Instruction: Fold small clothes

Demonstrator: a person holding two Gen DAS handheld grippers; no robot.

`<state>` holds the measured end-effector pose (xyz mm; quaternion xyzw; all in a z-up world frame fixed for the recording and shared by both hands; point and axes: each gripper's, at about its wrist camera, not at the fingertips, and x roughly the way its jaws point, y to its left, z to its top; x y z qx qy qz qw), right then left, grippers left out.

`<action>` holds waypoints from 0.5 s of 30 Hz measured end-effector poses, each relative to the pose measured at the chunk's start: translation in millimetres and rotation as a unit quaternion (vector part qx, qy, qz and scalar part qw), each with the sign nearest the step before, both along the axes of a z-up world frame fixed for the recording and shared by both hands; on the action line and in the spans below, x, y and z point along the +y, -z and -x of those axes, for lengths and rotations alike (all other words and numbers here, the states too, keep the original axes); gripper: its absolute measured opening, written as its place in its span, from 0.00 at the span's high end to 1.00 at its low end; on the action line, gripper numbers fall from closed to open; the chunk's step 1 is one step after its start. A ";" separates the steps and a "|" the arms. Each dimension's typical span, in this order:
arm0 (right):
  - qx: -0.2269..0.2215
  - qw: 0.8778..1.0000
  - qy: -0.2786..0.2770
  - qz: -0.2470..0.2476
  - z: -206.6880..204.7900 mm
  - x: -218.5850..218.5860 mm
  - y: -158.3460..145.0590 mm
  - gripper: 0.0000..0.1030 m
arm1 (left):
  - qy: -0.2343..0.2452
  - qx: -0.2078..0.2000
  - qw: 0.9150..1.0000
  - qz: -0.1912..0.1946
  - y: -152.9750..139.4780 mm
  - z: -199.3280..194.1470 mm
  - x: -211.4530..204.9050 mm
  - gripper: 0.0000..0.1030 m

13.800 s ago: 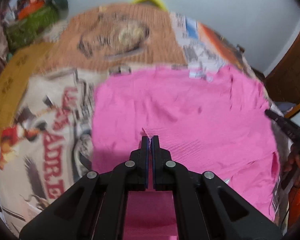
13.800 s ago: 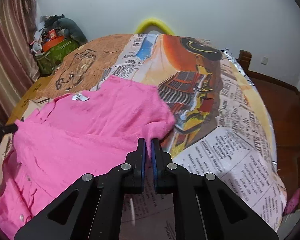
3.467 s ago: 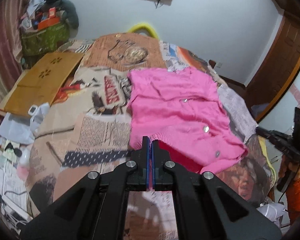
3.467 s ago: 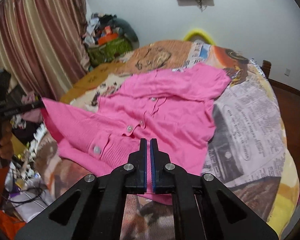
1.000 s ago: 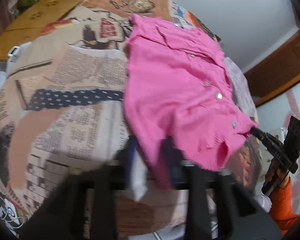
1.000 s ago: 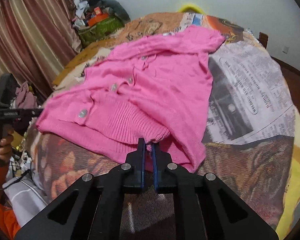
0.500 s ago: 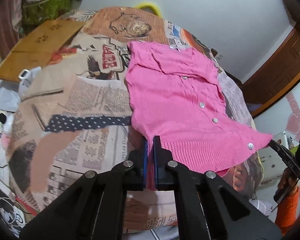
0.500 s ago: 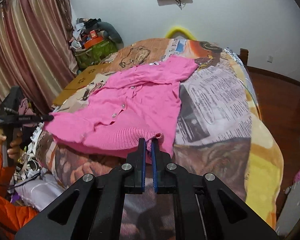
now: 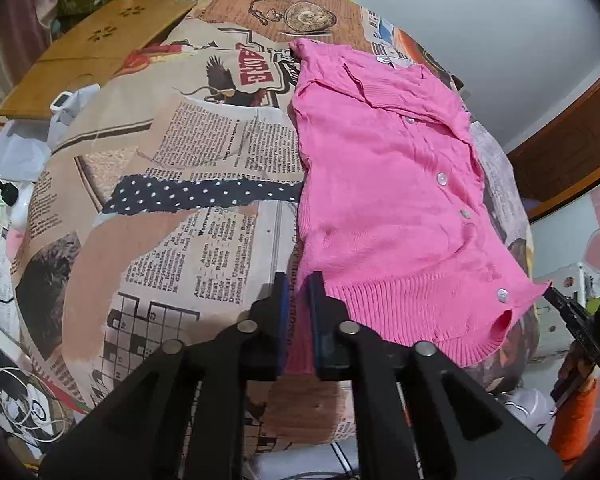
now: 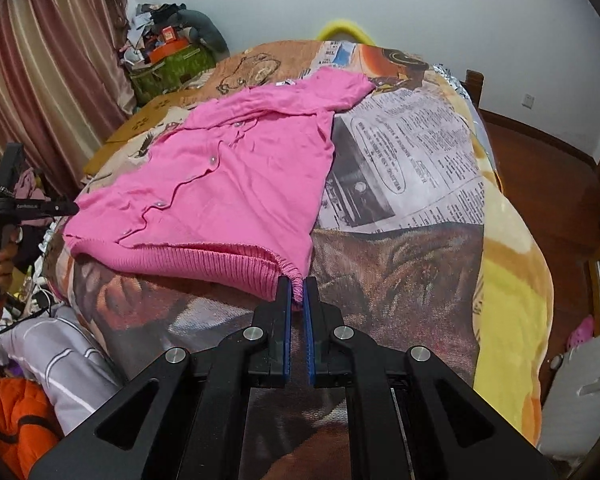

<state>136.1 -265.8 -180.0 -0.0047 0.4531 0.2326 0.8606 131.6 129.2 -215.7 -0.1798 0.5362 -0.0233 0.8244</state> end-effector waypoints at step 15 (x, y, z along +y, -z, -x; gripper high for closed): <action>0.061 0.998 0.012 -0.027 -16.3 4.9 22.7 0.69 | 0.029 0.010 0.999 0.009 11.2 -5.6 -24.2 0.65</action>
